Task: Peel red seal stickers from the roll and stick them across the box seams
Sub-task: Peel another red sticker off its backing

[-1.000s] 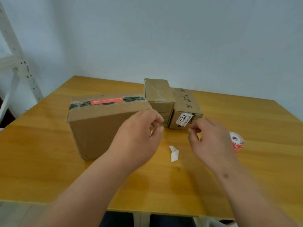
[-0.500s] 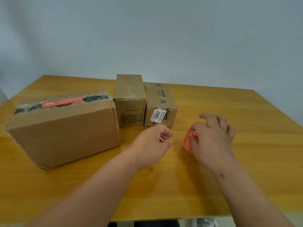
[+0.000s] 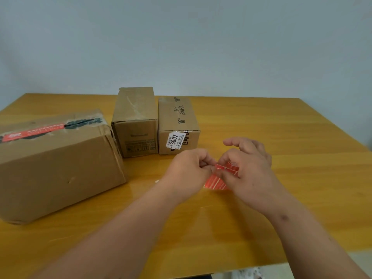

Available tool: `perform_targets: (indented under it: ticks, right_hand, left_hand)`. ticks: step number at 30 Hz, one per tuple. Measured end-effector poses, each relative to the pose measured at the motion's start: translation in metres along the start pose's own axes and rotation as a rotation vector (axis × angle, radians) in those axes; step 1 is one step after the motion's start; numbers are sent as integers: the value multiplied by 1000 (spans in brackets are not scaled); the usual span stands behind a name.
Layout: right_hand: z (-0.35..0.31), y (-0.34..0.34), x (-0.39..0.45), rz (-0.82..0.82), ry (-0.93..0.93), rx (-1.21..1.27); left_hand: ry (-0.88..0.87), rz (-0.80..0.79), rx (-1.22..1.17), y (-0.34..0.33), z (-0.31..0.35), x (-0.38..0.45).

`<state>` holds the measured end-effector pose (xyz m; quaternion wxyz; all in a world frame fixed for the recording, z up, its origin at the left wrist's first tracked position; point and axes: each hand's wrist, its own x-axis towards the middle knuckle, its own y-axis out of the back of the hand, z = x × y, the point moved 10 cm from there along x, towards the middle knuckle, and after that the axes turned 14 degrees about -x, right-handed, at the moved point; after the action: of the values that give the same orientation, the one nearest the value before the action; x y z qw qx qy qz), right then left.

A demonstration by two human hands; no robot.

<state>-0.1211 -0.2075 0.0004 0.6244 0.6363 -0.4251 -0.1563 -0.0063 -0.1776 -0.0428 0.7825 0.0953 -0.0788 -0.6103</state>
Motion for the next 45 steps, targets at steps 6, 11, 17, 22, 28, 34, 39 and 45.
perform_targets:
  ticks: [6,11,17,22,28,34,39,45]
  right_hand:
    - [9,2,-2,-10,13,17]
    - [4,4,1,8,53,33]
    - [0,6,2,16,81,-20]
    - [-4,5,5,-3,116,-37]
    - [-8,3,5,-43,145,-30]
    - [-8,6,8,-48,148,-53]
    - [-7,5,9,-56,165,-27]
    - [-7,3,11,-58,178,-36]
  left_hand:
    - [14,-6,-90,8,-1,-9]
    - [-23,-48,-52,6,6,-10]
    - [-23,-71,15,2,14,-9]
    - [-37,-86,66,0,17,-10]
    - [-73,-99,182,0,22,-11]
    - [-99,-86,260,-1,26,-9]
    - [-63,-84,205,0,21,-6]
    - [-17,-90,110,-2,15,-5]
